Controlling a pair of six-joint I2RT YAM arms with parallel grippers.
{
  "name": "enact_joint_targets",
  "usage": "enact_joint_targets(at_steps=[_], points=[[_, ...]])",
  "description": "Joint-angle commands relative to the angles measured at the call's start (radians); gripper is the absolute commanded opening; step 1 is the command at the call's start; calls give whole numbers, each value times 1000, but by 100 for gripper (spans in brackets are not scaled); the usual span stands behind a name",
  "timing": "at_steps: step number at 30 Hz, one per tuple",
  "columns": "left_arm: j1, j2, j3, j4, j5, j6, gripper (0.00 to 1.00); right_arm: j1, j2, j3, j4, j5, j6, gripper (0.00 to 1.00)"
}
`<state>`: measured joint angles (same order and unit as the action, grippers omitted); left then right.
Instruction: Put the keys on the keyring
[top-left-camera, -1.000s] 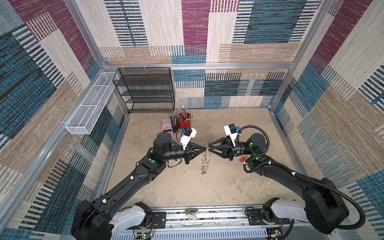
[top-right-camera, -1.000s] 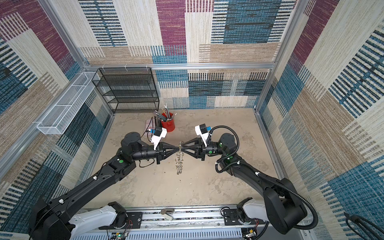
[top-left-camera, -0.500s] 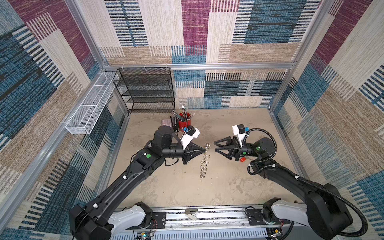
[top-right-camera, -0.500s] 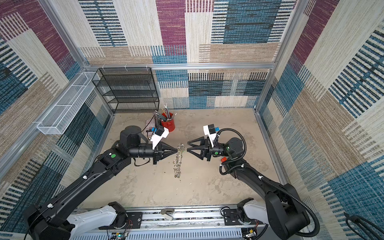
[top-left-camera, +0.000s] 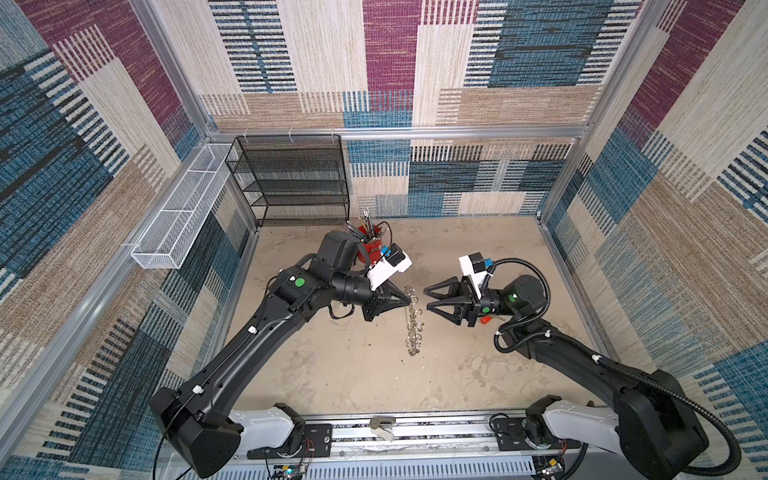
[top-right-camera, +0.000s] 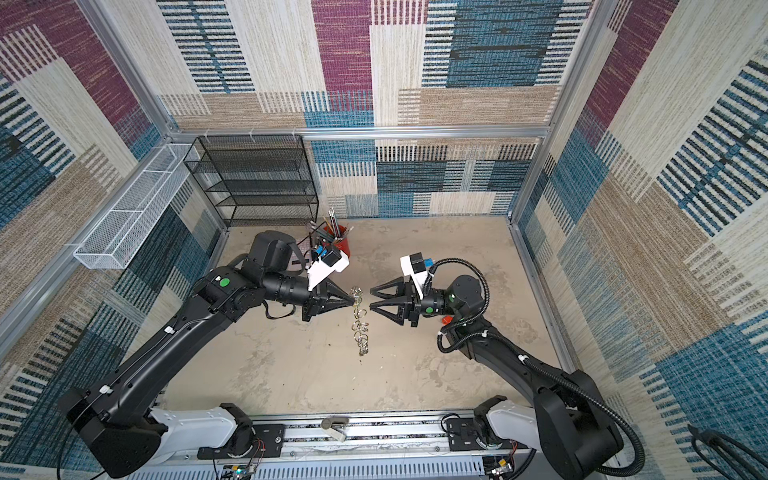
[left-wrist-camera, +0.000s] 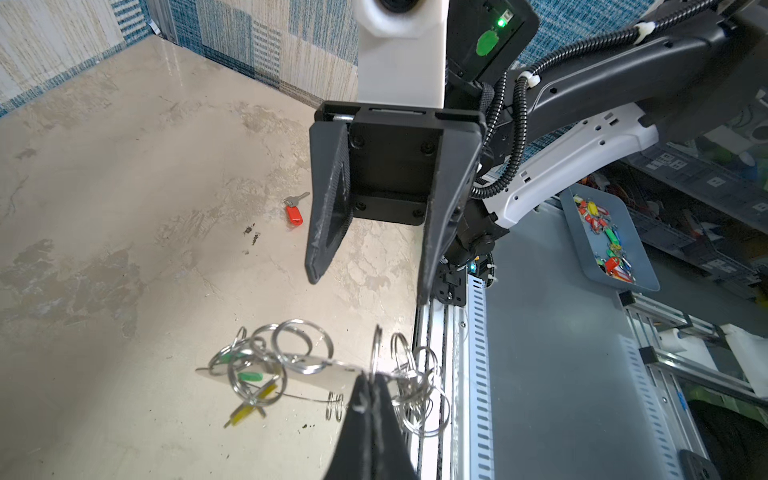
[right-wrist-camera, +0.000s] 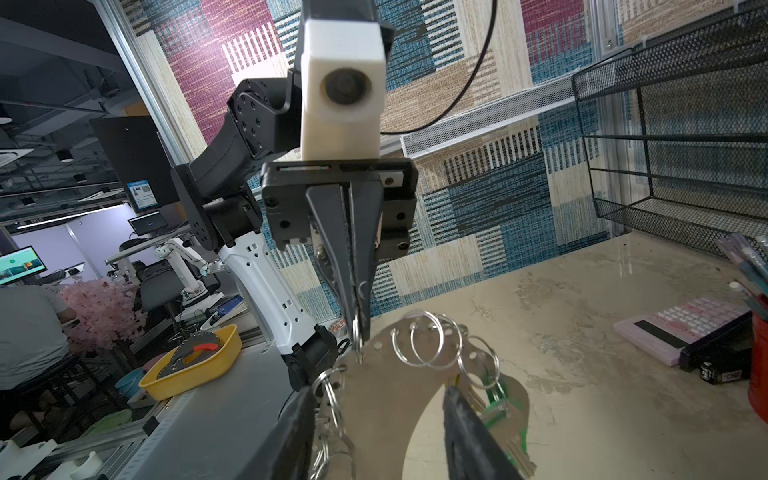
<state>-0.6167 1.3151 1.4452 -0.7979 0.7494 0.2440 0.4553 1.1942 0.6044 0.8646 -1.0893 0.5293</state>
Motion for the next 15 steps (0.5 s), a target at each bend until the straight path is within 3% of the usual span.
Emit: enact_joint_targets(at_steps=[1,15], points=[[-8,38,67,-128,-29,91,0,9,12,12,2,-11,-16,52],[-46,181,238,-260,-97,163,0,16,27,17,-15,-4,-38,34]])
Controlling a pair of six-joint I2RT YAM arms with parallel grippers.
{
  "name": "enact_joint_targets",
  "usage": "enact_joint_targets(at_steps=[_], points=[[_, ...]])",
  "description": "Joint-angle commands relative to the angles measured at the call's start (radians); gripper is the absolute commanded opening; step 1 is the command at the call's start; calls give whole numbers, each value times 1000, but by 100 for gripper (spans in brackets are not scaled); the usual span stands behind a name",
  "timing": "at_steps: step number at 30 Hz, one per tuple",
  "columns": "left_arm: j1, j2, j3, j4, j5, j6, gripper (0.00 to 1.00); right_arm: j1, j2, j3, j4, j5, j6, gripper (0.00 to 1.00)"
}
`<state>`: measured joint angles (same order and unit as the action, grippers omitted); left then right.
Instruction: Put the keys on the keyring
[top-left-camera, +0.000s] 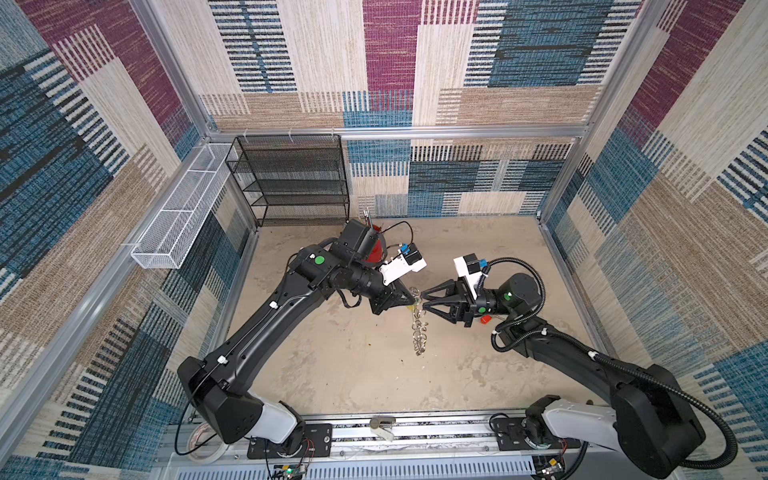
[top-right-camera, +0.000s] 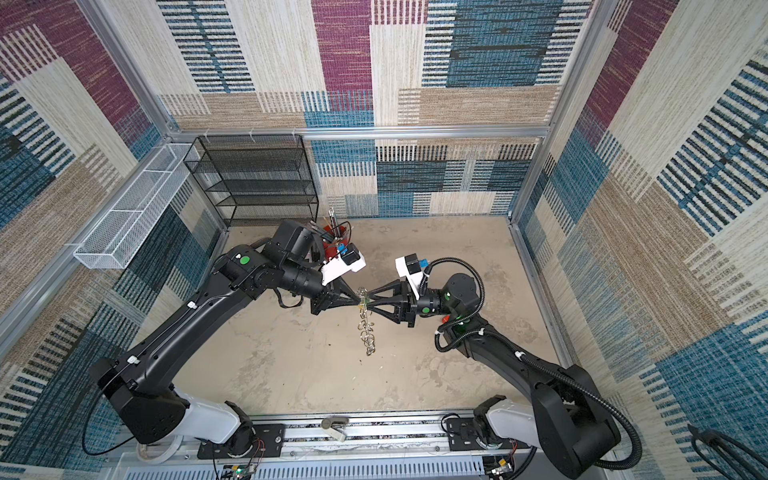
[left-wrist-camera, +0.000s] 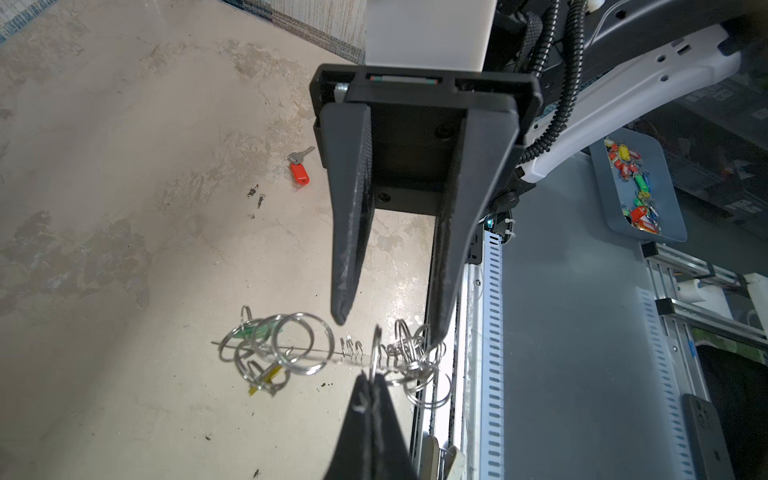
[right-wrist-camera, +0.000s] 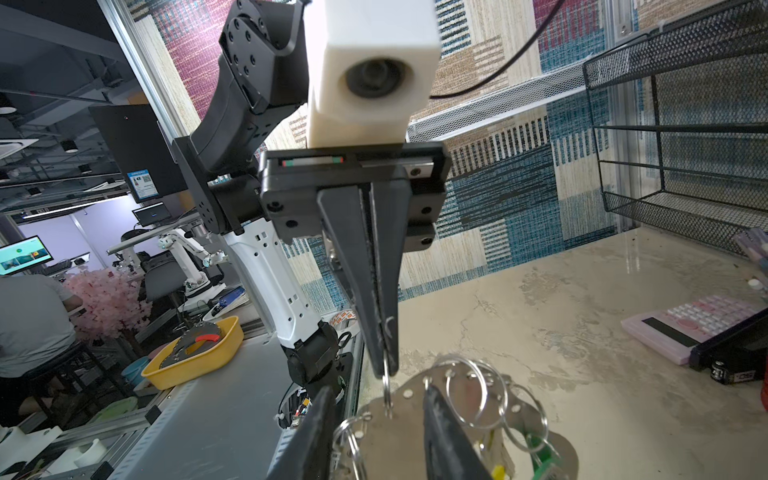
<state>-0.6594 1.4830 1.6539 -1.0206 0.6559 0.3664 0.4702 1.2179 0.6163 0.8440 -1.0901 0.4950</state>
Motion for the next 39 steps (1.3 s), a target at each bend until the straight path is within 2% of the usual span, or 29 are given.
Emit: enact_joint_targets(at_steps=[1,7,14,21,27,35,39], points=[[-5,20,39,-45,-4,44,0,1,4,5,6,-1,-4,33],[-14,50,76,-89,1,68,0,0,17,11,9,10,-10,30],[-19,65,93,-101,-1,72,0,1,29,11,23,6,-5,18],[-19,75,106,-101,12,69,0,0,29,5,34,6,0,0],[-17,60,73,-47,16,32,0,0,16,-13,51,24,3,0],[33,-89,-156,231,100,-135,19,1,15,-22,96,38,34,0],[95,-235,-367,494,170,-295,34,1,11,-23,105,38,46,0]])
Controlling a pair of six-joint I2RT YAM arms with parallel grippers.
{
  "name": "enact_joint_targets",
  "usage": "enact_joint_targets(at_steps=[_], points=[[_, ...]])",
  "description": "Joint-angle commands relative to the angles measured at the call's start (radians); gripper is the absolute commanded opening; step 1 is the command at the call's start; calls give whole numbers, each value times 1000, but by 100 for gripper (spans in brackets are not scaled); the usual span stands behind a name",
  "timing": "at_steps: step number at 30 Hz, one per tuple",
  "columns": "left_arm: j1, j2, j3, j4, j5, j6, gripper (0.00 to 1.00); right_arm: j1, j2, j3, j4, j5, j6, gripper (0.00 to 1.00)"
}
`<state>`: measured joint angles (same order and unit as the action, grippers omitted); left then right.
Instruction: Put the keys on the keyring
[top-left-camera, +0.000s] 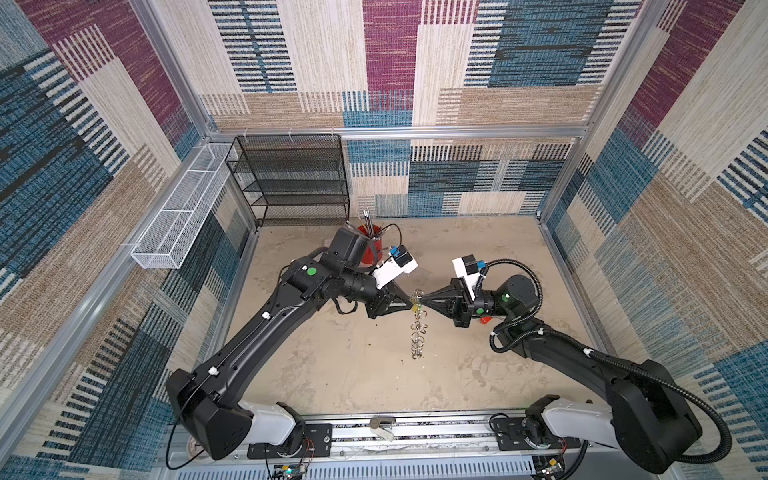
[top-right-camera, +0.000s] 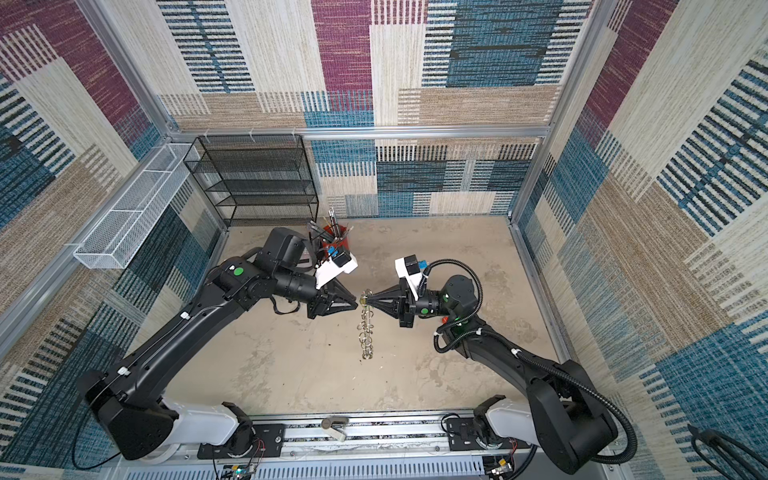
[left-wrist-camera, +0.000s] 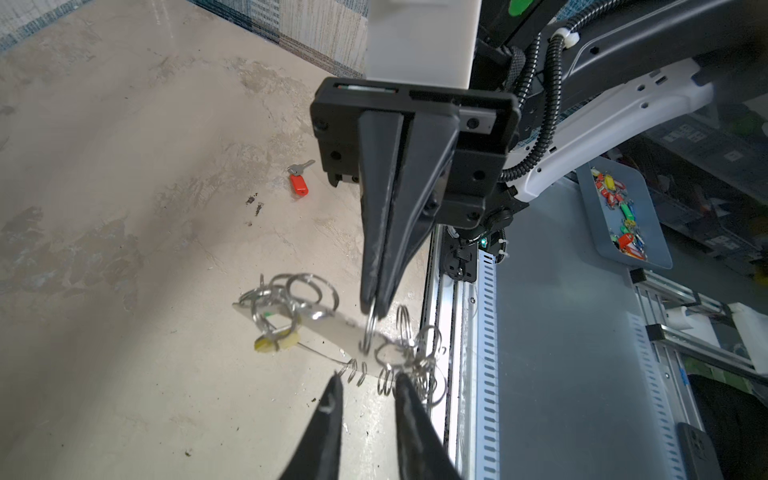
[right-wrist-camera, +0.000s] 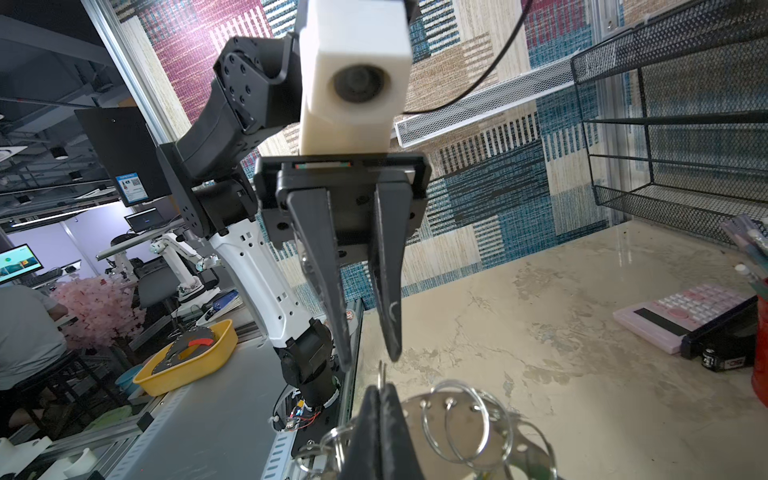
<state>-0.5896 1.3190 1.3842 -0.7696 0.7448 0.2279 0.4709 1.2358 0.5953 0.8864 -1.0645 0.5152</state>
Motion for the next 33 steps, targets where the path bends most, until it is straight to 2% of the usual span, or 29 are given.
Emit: enact_joint_targets(at_steps=[1,4,7,16,19,25,33], points=[[37,-110,-162,339,88,-219,39,-1,-7,-2,66,14,28,0],[40,-221,-381,703,79,-422,51,0,-3,-3,82,13,41,0],[39,-275,-569,1041,68,-579,57,0,4,-1,99,11,54,0],[-19,-214,-674,1317,41,-613,59,0,13,6,111,8,74,0],[-30,-186,-653,1277,59,-585,55,0,13,6,111,9,76,0],[-32,-164,-657,1305,76,-590,43,0,21,11,109,8,77,0],[-31,-144,-645,1297,100,-601,14,0,37,19,123,4,84,0]])
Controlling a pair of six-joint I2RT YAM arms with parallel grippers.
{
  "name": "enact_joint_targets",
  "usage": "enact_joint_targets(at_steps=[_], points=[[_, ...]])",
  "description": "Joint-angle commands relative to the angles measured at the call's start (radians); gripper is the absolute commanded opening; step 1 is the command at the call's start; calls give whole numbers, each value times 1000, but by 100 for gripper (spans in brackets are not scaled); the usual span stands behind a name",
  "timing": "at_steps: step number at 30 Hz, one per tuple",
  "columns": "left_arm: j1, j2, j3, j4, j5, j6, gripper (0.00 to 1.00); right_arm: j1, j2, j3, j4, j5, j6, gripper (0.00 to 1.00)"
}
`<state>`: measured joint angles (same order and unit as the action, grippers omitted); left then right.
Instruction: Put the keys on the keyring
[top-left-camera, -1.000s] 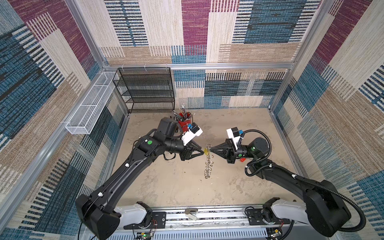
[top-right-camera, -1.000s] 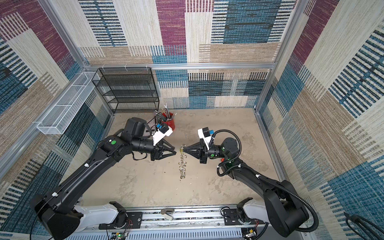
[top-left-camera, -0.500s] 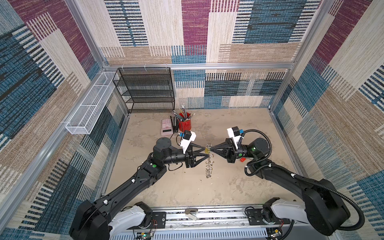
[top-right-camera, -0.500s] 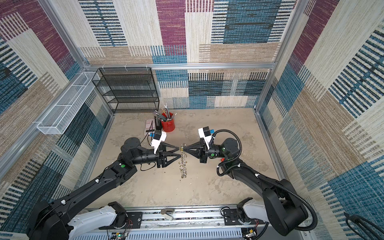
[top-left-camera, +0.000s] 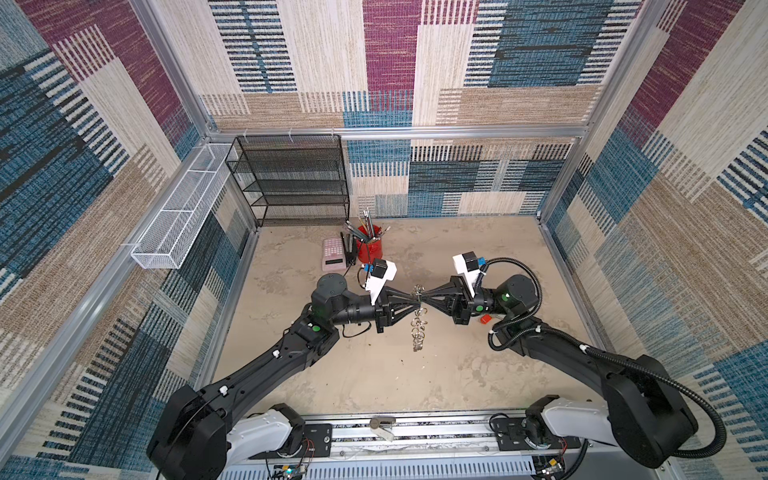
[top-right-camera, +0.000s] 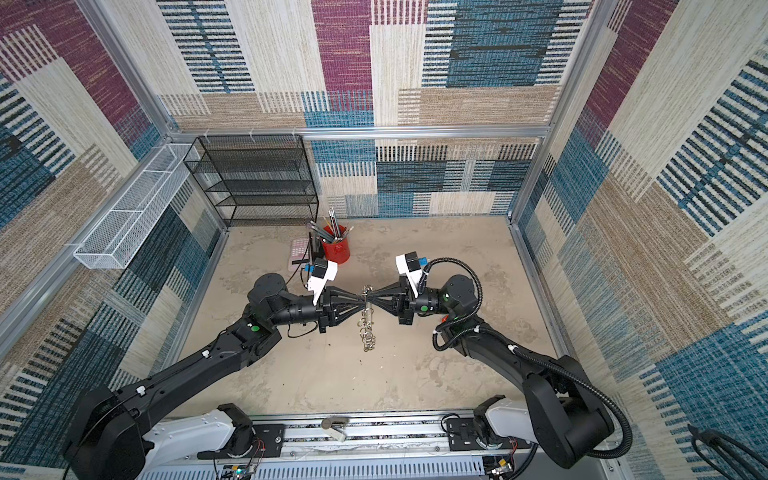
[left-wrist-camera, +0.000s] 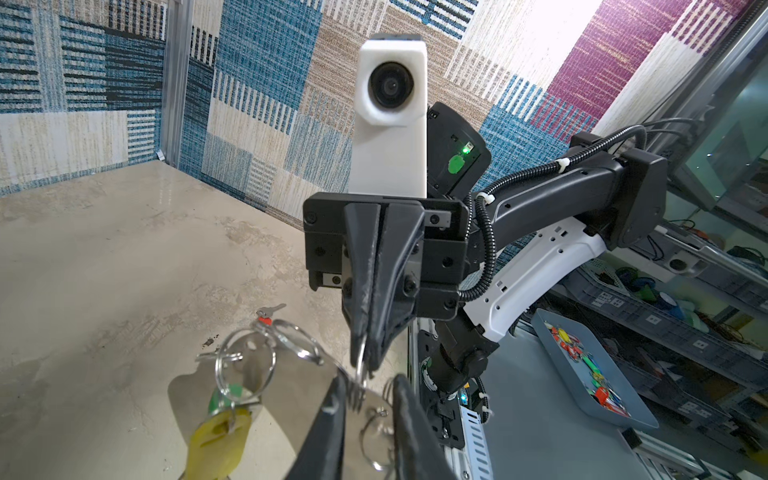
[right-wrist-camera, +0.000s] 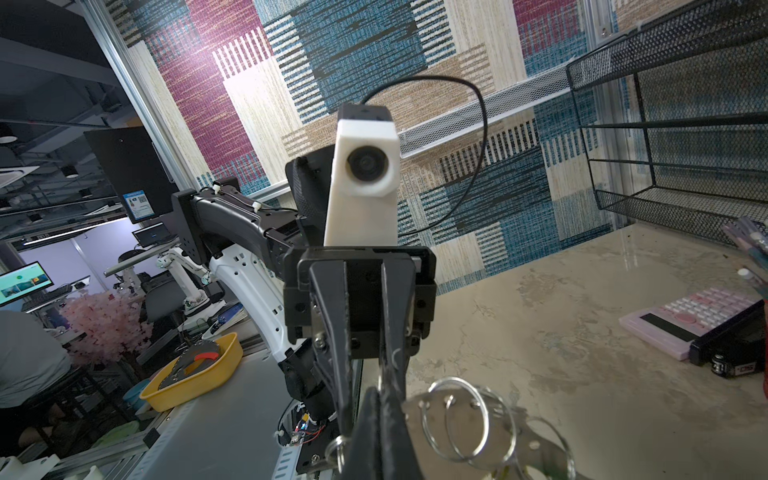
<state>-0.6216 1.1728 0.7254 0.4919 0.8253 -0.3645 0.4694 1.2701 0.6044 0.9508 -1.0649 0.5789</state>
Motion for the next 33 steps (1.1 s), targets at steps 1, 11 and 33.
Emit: enact_joint_targets(at_steps=[1,11,33], points=[[1,3,14,32,18,-8,11,0,3,10,58,4,20,0],[1,-5,75,-147,-75,-2,0,0,-3,0,65,2,22,0],[0,85,516,-951,-95,338,0,-108,-2,-87,256,10,197,34]])
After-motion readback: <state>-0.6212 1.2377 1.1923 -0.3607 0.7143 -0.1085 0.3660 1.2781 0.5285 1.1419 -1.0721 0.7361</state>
